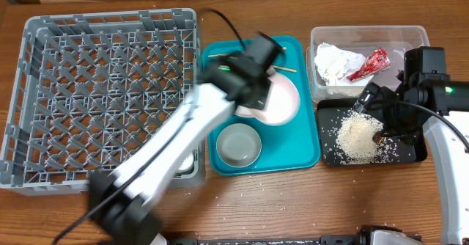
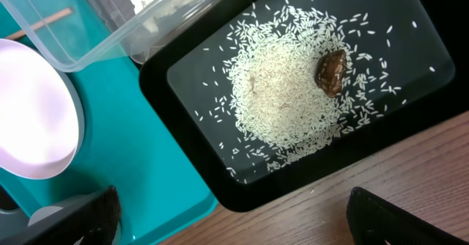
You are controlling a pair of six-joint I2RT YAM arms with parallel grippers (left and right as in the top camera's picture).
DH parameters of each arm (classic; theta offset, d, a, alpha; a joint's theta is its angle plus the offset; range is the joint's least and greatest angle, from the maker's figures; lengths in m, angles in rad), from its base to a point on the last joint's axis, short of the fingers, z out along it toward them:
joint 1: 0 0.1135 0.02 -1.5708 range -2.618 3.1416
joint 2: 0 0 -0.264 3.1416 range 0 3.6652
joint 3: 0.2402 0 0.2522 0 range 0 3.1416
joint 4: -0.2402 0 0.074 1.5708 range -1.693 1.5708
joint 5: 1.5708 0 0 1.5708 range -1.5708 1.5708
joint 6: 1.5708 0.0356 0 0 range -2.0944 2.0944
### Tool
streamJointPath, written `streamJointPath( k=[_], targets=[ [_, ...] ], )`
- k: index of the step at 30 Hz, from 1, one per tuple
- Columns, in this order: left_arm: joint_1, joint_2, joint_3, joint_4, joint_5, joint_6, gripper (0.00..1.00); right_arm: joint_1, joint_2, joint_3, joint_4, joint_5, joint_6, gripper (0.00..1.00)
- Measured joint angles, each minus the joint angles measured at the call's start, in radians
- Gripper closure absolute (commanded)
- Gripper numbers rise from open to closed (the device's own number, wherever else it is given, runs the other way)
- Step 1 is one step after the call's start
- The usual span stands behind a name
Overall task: Sort waste into correct bins and load items into the dishwasher
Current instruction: 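Carry the pink bowl left and stand it in the dish rack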
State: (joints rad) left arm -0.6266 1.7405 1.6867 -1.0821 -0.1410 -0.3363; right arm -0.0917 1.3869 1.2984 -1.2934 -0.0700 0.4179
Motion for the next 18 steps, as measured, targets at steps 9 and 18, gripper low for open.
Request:
streamJointPath(
  k=[9, 18],
  targets=[
    [0.141, -0.213, 0.022, -0.01, -0.493, 0.145, 0.96, 0.0, 0.0, 0.0, 0.0, 0.0, 0.0, 0.0],
    [0.179, -0.053, 0.022, 0.083, -1.042, 0.195, 0.96, 0.0, 0.0, 0.0, 0.0, 0.0, 0.0, 0.0]
  ],
)
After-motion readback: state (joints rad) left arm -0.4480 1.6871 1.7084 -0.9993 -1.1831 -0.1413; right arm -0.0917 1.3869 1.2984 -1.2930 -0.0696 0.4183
